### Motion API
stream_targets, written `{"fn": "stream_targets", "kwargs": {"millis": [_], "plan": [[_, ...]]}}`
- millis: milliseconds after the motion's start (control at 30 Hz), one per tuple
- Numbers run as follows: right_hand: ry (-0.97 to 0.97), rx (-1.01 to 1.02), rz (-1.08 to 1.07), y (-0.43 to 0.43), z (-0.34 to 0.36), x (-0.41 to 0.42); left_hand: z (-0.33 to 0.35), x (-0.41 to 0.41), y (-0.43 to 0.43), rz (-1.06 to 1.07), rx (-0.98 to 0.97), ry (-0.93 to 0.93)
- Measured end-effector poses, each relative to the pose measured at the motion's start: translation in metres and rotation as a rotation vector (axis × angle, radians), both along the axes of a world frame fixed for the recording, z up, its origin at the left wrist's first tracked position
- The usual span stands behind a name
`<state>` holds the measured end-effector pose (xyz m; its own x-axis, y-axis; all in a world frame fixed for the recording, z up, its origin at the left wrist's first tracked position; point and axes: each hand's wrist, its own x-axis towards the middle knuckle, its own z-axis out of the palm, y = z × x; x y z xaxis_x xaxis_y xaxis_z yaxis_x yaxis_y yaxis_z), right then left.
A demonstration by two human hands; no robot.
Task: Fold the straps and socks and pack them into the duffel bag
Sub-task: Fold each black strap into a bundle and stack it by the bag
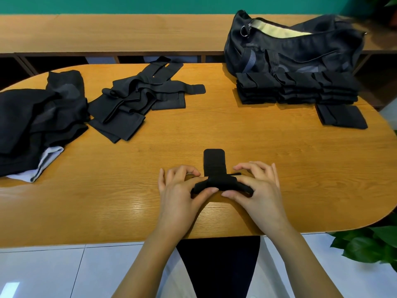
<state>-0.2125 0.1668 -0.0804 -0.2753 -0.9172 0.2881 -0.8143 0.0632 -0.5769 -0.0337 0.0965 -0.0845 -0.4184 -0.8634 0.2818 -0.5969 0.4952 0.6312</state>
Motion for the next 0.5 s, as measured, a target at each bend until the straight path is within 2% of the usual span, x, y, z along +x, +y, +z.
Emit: {"fn": "stream_targets", "kwargs": {"millis": [333,500], "plan": [[0.012,0.01,-0.047,-0.008,0.005,0.001,0.004,-0.003,-0.003,0.055,0.032,0.009],[0.036,-0.023,-0.156,-0.019,0.009,-0.001,0.014,-0.01,-0.016,0.135,0.027,-0.06]]}}
